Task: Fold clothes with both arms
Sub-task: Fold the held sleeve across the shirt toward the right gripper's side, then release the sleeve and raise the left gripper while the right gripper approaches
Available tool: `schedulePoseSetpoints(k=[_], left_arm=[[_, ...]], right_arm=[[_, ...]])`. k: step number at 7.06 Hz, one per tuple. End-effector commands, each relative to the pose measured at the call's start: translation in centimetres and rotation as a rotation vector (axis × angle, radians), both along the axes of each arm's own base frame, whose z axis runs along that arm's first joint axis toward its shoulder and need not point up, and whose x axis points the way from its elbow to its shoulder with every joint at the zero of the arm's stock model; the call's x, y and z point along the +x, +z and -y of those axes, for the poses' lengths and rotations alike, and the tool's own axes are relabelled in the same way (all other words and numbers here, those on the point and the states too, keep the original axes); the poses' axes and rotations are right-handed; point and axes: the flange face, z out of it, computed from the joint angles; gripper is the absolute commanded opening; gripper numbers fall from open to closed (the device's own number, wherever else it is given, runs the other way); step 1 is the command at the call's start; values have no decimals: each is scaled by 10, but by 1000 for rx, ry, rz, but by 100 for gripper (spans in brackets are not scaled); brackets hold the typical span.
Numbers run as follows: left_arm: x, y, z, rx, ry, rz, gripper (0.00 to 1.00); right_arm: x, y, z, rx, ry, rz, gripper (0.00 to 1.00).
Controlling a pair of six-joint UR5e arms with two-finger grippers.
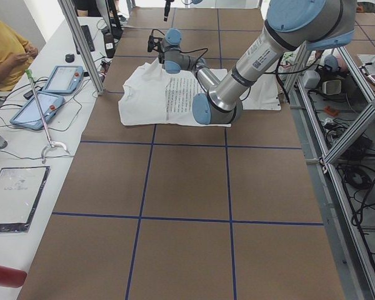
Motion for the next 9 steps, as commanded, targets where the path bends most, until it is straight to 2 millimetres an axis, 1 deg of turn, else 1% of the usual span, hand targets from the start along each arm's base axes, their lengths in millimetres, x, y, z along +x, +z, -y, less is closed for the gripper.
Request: schedulePoseSetpoints(k=[1,2,3,4,5,6,7,8,9], left_arm=[[56,18,-48,3,3,36,63],[61,19,-56,18,8,40,100],[47,3,-63,47,26,24,100],[27,11,-74,123,85,103,100],[-21,25,-64,187,68,182,100],[-69,39,-53,217,91,241,100],[-117,52,-35,271,106,298,100],[-151,75,-25,332,113,340,100],[-185,103,-7,374,142,382,100]], right_arm=[[0,1,0,-1,1,-2,100],[-1,0,0,0,0,-1,100],[-1,-2,-1,6,-2,1,100],[-20,-12,-3,23,-33,8,100],[-43,-31,-2,63,-56,6,100],[-68,-50,2,73,-49,7,100],[-110,-73,10,46,-12,15,100],[-158,-95,19,27,36,0,100],[-207,-113,33,9,81,-22,100]])
